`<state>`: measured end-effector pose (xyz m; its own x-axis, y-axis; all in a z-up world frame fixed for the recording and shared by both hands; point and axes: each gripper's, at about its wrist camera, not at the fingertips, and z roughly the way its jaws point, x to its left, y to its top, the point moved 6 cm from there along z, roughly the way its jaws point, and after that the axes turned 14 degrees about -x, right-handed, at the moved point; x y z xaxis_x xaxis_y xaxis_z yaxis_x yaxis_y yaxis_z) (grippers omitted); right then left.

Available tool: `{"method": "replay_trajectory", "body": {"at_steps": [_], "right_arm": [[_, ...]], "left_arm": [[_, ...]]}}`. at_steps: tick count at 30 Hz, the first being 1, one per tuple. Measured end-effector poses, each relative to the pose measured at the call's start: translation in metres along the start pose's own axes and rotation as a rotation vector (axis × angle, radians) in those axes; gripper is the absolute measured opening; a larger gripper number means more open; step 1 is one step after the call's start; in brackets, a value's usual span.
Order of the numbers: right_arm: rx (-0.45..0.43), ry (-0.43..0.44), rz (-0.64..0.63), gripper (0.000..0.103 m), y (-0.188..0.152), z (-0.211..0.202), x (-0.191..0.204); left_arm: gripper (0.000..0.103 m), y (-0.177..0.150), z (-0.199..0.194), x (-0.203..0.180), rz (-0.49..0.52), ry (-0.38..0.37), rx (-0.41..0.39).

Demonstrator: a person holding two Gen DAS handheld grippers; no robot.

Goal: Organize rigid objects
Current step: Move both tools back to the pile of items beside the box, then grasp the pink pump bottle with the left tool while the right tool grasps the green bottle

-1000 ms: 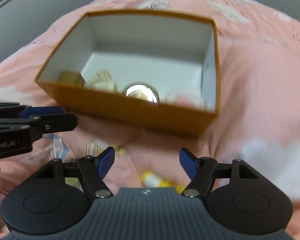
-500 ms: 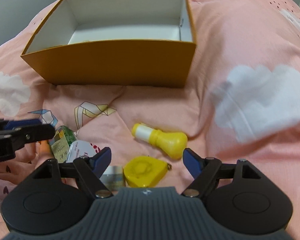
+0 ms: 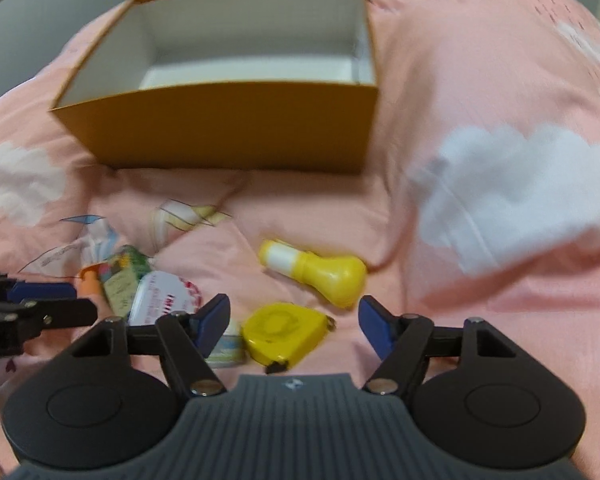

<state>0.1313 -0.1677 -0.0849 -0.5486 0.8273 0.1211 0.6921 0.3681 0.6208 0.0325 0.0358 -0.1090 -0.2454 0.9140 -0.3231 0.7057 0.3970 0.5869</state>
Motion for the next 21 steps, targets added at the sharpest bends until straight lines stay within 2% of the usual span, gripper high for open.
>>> {"method": "replay_trajectory", "body": {"at_steps": [2,4,7,8,10,14,21], "right_arm": [[-0.011,0.056,-0.032,0.068,0.003,0.000,0.010],[-0.003,0.113,-0.050,0.065,0.006,0.003,0.020],[0.021,0.169,-0.089,0.062,0.007,0.012,0.034],[0.028,0.184,-0.107,0.058,0.008,0.015,0.039],[0.034,0.225,-0.149,0.058,0.010,0.021,0.048],[0.052,0.295,-0.240,0.054,0.010,0.032,0.066],[0.083,0.296,-0.311,0.052,0.008,0.048,0.079]], "left_arm": [[0.055,-0.001,-0.001,0.010,-0.015,0.055,0.016],[0.056,-0.003,0.000,0.019,-0.036,0.093,0.034],[0.062,-0.008,0.007,0.029,-0.077,0.105,0.080],[0.063,-0.010,0.009,0.031,-0.085,0.112,0.096],[0.064,-0.013,0.014,0.035,-0.085,0.130,0.114],[0.070,-0.014,0.019,0.035,-0.092,0.123,0.122],[0.073,-0.021,0.039,0.030,-0.116,0.079,0.150]]}}
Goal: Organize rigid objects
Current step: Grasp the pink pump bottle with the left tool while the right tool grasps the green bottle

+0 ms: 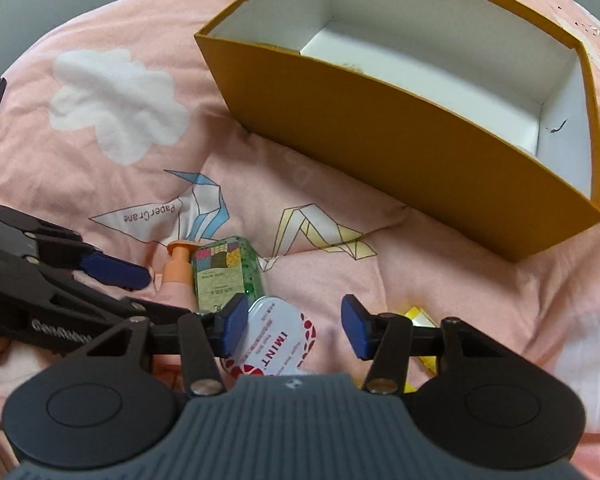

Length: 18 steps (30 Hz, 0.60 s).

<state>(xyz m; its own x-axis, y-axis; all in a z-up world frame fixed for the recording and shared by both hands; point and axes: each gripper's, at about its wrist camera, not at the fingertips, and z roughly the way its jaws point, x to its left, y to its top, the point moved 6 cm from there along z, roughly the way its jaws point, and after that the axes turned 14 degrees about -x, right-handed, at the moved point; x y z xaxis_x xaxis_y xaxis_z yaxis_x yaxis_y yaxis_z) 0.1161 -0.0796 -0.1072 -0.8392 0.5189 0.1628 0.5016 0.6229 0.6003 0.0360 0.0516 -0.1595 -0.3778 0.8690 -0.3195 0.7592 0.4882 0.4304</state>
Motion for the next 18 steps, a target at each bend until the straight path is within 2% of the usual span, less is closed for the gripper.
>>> {"method": "replay_trajectory", "body": {"at_steps": [6,7,10,11,13,18], "right_arm": [[0.013,0.013,-0.007,0.049,0.001,0.004,0.001],[0.014,0.015,-0.007,0.049,0.001,0.005,0.002],[0.019,0.021,-0.022,0.049,0.004,0.007,0.004],[0.021,0.026,-0.035,0.049,0.005,0.009,0.006],[0.033,0.043,-0.061,0.049,0.006,0.013,0.012],[0.076,0.079,-0.114,0.046,0.006,0.028,0.024]], "left_arm": [[0.067,-0.004,0.003,-0.004,0.024,-0.013,-0.011],[0.064,-0.003,0.000,-0.007,0.053,-0.002,-0.024],[0.045,0.001,-0.014,-0.017,0.211,0.066,-0.098],[0.045,0.003,-0.016,-0.017,0.231,0.080,-0.106],[0.046,0.005,-0.016,-0.008,0.202,0.078,-0.092],[0.050,0.006,-0.015,0.015,0.050,0.022,-0.056]]}}
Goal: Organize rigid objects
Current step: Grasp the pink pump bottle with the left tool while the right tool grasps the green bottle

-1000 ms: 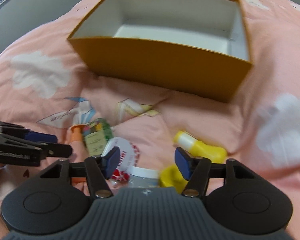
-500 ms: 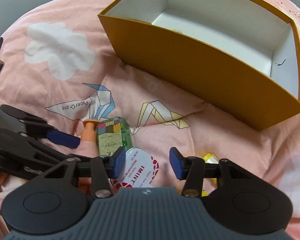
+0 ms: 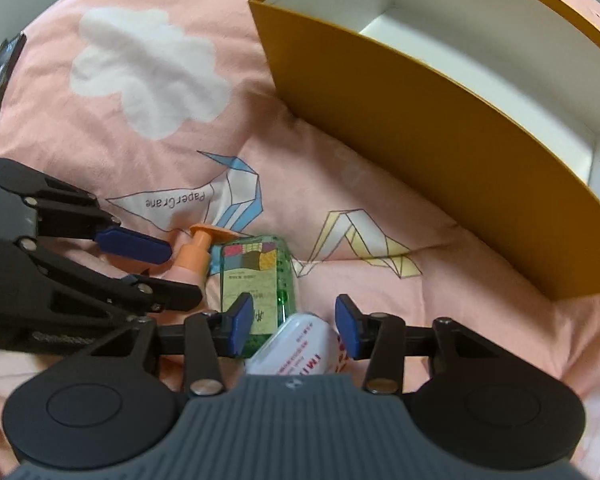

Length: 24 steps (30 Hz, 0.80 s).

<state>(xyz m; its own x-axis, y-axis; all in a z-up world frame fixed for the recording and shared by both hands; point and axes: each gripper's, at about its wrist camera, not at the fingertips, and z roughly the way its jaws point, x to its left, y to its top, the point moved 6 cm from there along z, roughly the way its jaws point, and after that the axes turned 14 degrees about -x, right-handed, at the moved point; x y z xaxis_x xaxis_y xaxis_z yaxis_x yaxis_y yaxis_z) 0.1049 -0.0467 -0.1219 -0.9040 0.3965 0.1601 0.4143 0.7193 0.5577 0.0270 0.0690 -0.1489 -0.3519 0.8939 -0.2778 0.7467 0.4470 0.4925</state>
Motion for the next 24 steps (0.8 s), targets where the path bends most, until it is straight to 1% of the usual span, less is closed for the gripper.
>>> {"method": "replay_trajectory", "body": {"at_steps": [3,6,9,10,11,13,15,16,18,22,24], "right_arm": [[0.029,0.018,-0.011,0.047,0.001,0.010,0.003],[0.065,0.051,-0.061,0.050,-0.001,0.018,0.010],[0.083,0.083,-0.101,0.053,-0.001,0.022,0.014],[0.087,0.093,-0.124,0.054,-0.001,0.023,0.017],[0.092,0.105,-0.150,0.060,-0.001,0.023,0.020],[0.105,0.133,-0.202,0.062,-0.004,0.024,0.027],[0.108,0.122,-0.252,0.061,-0.007,0.024,0.032],[0.110,0.114,-0.257,0.061,-0.008,0.026,0.033],[0.118,0.094,-0.243,0.057,-0.008,0.030,0.032],[0.114,0.079,-0.192,0.054,-0.007,0.039,0.029],[0.111,0.078,-0.185,0.048,-0.007,0.041,0.030]], "left_arm": [[0.049,0.001,-0.004,0.005,-0.045,-0.011,0.000],[0.049,0.000,-0.007,0.005,-0.048,-0.011,-0.003],[0.048,0.000,-0.009,0.009,-0.073,-0.020,-0.003],[0.048,0.000,-0.010,0.010,-0.078,-0.022,-0.002],[0.048,0.000,-0.009,0.010,-0.078,-0.022,-0.002],[0.048,0.000,-0.008,0.010,-0.072,-0.020,-0.001],[0.048,0.000,-0.008,0.008,-0.069,-0.018,-0.002],[0.048,0.000,-0.008,0.008,-0.068,-0.018,-0.002],[0.048,0.000,-0.008,0.008,-0.067,-0.018,-0.003],[0.049,0.000,-0.007,0.008,-0.070,-0.020,-0.005],[0.050,-0.001,-0.006,0.008,-0.073,-0.020,-0.006]]}}
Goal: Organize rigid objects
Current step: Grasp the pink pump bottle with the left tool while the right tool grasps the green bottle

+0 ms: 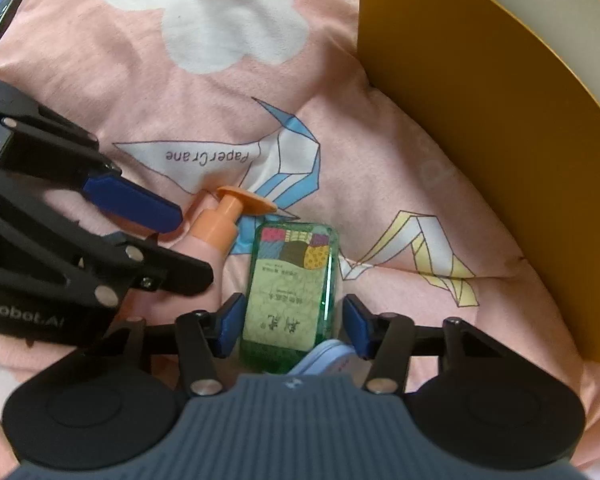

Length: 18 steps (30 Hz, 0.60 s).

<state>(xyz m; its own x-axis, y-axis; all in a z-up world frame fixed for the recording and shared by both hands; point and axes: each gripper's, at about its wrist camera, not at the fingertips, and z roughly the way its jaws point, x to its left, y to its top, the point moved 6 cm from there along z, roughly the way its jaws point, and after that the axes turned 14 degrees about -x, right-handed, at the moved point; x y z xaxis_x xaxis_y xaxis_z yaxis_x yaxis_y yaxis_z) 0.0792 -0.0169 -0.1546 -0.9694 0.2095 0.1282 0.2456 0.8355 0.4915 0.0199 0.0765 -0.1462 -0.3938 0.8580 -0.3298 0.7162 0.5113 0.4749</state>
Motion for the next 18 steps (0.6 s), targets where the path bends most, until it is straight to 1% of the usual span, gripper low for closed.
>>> {"method": "replay_trajectory", "body": {"at_steps": [2,5,8,9,12,14,18], "right_arm": [[-0.001,-0.002,0.006,0.046,0.000,-0.002,0.000],[-0.007,-0.026,0.031,0.046,0.002,-0.006,-0.006],[-0.021,-0.057,0.076,0.046,0.000,-0.011,-0.015],[-0.027,-0.066,0.092,0.046,0.000,-0.013,-0.019],[-0.040,-0.096,0.129,0.046,-0.002,-0.018,-0.028],[-0.046,-0.111,0.153,0.046,-0.005,-0.022,-0.032],[-0.065,-0.118,0.204,0.046,-0.009,-0.024,-0.036]], "left_arm": [[0.051,0.000,0.001,0.000,-0.002,0.001,0.001],[0.055,0.000,0.005,0.000,-0.017,-0.003,0.010],[0.061,-0.002,0.011,-0.003,-0.004,-0.002,0.027],[0.062,-0.003,0.013,-0.005,0.006,0.000,0.033],[0.062,-0.007,0.022,-0.010,0.031,0.001,0.061],[0.058,-0.010,0.028,-0.013,0.040,-0.004,0.075],[0.056,-0.012,0.032,-0.015,0.040,-0.005,0.077]]}}
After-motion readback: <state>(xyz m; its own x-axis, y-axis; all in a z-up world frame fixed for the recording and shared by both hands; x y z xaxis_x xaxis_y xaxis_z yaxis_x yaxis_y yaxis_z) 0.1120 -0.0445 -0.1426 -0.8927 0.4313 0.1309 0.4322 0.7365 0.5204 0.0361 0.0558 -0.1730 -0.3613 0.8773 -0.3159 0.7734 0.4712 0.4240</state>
